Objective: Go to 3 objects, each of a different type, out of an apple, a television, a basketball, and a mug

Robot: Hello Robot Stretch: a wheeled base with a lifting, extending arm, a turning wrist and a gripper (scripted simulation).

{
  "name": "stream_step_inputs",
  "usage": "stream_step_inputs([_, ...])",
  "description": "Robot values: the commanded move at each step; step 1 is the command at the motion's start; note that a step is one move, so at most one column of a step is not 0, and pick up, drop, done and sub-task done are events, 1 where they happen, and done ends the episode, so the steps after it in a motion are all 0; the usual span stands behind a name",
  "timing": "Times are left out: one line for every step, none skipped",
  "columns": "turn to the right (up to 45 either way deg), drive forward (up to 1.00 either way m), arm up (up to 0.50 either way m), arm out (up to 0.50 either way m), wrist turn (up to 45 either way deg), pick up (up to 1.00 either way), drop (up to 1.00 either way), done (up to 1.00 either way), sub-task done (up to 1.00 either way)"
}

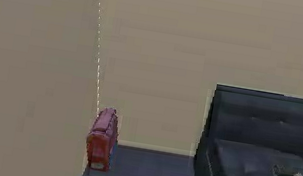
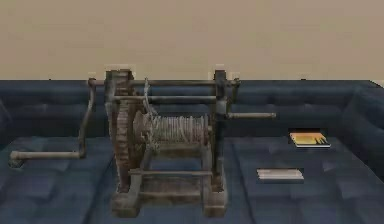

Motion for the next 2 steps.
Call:
stream_step_inputs([-45.0,0.00,0.00,0.00,0.0,0.00,0.00,0.00,0.00])
stream_step_inputs([-45.0,0.00,0.00,0.00,0.0,0.00,0.00,0.00,0.00])
